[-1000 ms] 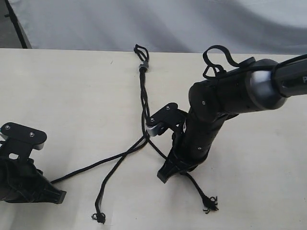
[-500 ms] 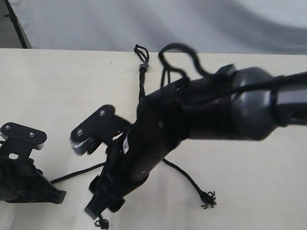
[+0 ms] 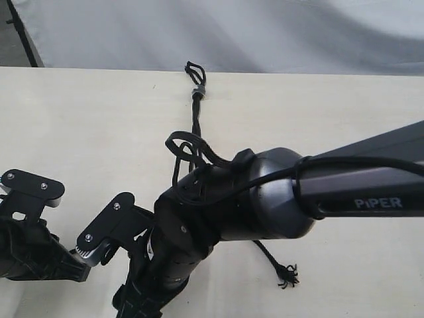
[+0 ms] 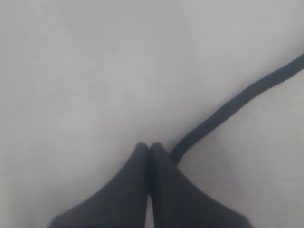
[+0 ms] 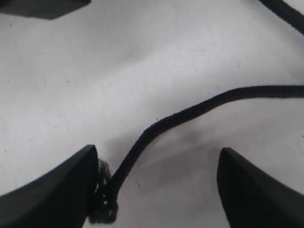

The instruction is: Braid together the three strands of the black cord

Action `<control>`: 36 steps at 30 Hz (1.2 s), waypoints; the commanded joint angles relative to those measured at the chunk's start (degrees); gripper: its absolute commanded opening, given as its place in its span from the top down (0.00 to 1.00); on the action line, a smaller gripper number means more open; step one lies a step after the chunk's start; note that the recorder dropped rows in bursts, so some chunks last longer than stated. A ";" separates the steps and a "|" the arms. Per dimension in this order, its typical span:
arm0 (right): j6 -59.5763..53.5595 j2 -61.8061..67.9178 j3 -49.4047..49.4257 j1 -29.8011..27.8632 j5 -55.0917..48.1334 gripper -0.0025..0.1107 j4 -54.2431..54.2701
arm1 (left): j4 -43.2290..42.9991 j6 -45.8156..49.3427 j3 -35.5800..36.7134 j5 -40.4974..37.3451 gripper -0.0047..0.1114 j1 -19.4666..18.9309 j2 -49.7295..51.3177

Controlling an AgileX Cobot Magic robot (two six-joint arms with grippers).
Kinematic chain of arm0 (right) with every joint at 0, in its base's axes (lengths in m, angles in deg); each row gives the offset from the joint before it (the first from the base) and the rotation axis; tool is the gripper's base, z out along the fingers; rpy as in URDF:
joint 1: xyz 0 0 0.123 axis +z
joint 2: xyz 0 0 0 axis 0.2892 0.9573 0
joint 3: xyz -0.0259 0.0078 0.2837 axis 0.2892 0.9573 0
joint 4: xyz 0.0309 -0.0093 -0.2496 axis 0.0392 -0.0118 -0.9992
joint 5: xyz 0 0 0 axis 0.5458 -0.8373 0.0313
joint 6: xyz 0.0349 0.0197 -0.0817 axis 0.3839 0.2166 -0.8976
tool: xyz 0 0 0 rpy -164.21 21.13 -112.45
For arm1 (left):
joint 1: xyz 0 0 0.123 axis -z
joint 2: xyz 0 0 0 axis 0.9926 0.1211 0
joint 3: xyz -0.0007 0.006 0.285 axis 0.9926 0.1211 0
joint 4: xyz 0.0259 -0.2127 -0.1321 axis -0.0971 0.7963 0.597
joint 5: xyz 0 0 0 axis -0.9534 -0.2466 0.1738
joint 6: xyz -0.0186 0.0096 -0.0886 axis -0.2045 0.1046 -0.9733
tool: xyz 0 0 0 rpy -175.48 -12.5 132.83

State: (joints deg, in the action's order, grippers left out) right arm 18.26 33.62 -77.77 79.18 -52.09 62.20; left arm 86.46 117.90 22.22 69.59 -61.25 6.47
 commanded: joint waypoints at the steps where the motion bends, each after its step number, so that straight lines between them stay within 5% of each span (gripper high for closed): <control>1: -0.04 -0.03 -0.02 0.01 0.65 0.56 -2.95 | 0.97 -0.03 1.67 -1.09 0.94 0.04 1.76; 5: -0.28 -0.17 -0.02 0.01 0.20 0.89 -5.16 | 0.97 -0.03 1.67 -1.09 0.94 0.04 1.76; 7: -0.05 -1.16 -0.02 -0.14 -0.34 0.98 -8.56 | 0.97 -0.03 1.67 -1.09 0.94 0.04 1.76; 16: 3.20 -9.51 -1.99 -9.16 -9.73 0.98 -33.46 | 0.97 -0.03 1.67 -1.38 0.94 0.04 1.76; 23: 3.09 -3.64 -1.99 -23.43 -9.43 0.98 -33.15 | 0.97 -0.03 1.67 -1.96 0.94 0.04 1.76; 36: 2.87 5.62 -1.99 -32.13 -8.69 0.98 -29.69 | 0.97 0.34 1.67 -1.96 0.94 0.04 1.76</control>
State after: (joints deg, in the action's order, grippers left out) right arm 21.08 37.76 -80.16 48.52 -60.09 30.14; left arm 86.43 117.98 22.22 69.28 -61.25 6.47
